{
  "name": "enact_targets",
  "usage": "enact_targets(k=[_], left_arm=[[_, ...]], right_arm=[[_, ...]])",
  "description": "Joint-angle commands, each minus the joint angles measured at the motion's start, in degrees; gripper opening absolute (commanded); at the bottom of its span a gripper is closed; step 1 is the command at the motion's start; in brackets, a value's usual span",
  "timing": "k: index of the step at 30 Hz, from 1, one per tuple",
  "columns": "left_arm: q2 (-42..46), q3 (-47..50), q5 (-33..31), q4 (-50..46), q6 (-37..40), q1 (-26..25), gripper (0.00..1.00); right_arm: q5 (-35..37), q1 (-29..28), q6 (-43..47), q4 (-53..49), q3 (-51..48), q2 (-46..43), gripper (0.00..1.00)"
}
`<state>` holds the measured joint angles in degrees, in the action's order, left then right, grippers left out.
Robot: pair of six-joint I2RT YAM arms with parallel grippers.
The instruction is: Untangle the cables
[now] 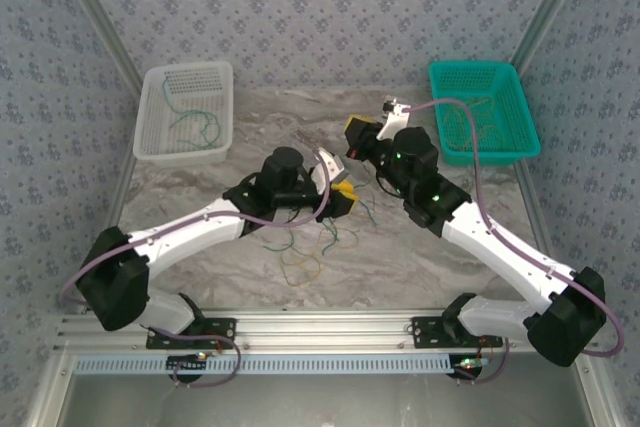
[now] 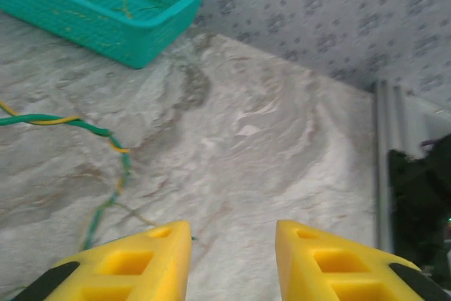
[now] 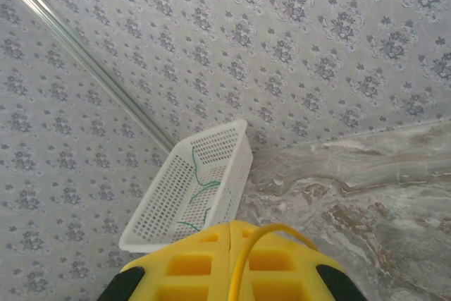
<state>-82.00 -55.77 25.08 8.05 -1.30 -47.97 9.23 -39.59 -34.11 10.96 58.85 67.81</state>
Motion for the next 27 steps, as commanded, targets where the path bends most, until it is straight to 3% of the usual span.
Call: enact_targets(k=[1, 12, 27], left_arm=[[-0.9, -3.0, -6.1, 5.5, 4.8, 1.1, 0.38], [-2.6, -1.9, -3.8, 7.4, 9.4, 9.1, 0.42], [-4.8, -4.0, 0.4, 9.0, 14.0, 9.7, 0.45]], right_arm=[[0.6, -0.5, -1.5, 0.4, 1.9, -0.9, 0.0], [-1.6, -0.9, -1.4, -0.5, 2.6, -0.8, 0.0], [-6.8, -0.8, -0.5, -0.5, 3.5, 0.1, 0.0]])
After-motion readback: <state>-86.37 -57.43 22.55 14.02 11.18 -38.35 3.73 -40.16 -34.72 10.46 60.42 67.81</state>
